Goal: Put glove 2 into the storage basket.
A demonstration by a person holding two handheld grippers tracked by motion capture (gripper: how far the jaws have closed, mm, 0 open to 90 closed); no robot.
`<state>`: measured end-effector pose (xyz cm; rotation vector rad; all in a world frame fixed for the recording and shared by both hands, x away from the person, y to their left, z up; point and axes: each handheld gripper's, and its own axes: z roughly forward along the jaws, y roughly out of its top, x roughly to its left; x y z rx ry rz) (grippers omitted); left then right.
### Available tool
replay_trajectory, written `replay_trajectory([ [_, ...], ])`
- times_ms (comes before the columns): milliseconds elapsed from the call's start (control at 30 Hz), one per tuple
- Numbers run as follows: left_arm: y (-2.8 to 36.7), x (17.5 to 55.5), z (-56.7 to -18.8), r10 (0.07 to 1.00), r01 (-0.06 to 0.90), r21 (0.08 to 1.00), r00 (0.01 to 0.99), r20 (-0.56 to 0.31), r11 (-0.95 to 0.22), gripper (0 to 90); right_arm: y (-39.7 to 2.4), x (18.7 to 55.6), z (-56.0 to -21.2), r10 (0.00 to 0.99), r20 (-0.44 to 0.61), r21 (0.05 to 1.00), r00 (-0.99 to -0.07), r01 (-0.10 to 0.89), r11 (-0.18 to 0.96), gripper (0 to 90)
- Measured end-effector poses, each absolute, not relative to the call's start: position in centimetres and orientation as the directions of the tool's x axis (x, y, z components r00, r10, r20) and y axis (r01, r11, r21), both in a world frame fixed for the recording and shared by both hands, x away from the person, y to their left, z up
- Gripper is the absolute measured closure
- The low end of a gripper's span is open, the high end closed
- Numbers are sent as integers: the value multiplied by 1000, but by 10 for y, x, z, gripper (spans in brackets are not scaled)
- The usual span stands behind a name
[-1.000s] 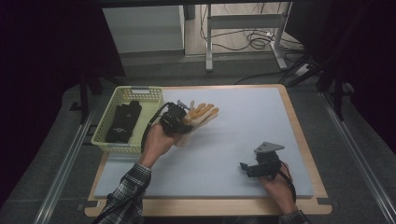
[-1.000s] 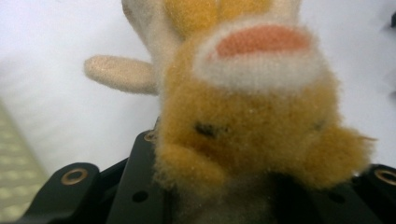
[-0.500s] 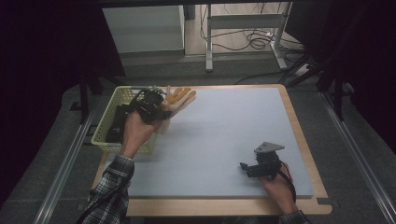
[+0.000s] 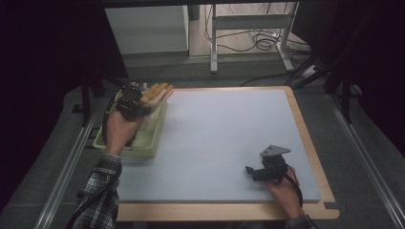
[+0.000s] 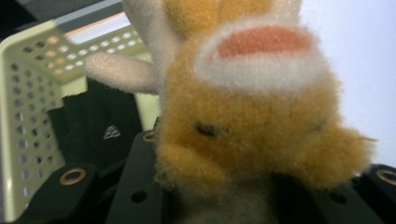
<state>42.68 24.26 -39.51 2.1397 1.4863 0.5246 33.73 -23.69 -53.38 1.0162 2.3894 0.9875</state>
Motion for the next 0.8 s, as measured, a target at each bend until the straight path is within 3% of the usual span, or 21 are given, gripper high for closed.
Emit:
replay_trajectory([
  [433,268,448,-435,968,838,488,237,78,-244,664,-237,337,-534,735,-54,722,-676,482,497,115],
  [800,251,467,-470,962,864,426,265,69,-269,657,-237,337,-534,735,-54,722,-675,482,496,115],
])
